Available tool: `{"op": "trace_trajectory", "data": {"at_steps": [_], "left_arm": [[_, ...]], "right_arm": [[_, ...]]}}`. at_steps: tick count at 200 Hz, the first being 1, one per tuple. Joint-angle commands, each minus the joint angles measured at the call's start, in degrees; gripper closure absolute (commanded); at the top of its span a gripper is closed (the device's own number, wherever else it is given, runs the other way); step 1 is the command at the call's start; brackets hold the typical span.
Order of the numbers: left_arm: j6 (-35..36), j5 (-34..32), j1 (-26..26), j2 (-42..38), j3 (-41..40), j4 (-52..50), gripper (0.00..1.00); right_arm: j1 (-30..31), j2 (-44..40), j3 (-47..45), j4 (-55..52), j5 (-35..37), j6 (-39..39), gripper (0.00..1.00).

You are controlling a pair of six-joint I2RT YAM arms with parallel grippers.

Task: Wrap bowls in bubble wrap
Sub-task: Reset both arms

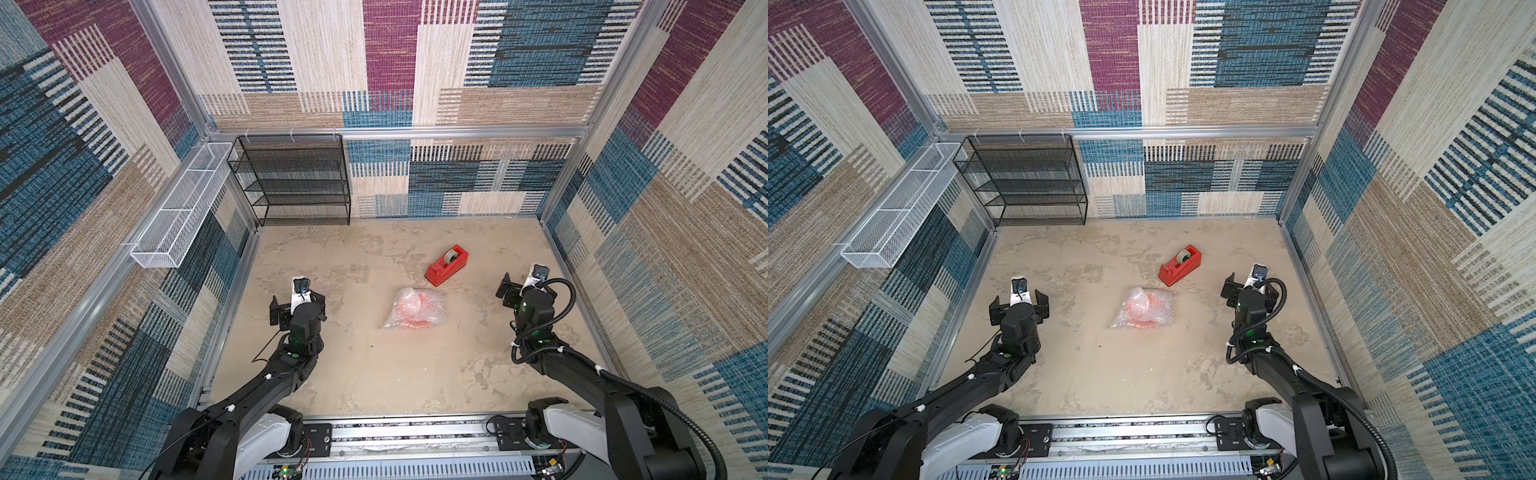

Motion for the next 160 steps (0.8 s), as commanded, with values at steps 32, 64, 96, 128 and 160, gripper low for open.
{"op": "trace_trajectory", "data": {"at_steps": [32, 64, 96, 128, 160], "left_arm": [[-4.00, 14.37, 6.96, 9.96, -2.18, 16.15, 0.00], [-1.43, 17.12, 8.14, 15.46, 0.94, 17.15, 0.00], [1.42, 18.67, 8.79, 24.57, 0.59, 29.22, 0.00], [-1.11, 21.82, 10.46, 23.85, -1.56, 30.08, 0.00], [0.80, 24.96, 10.20, 27.29, -2.50, 34.89, 0.00]], "right_arm": [[-4.68, 7.39, -7.57, 26.37, -8.03, -4.95, 0.01], [-6.74, 10.15, -9.56, 33.39, -13.99, -4.37, 0.01], [-8.30, 12.94, -11.33, 39.43, -17.94, -2.97, 0.01], [-8.35, 18.68, -12.06, 46.04, -20.95, -3.60, 0.01], [-8.33, 21.23, -10.38, 44.98, -20.83, -3.60, 0.01]]}}
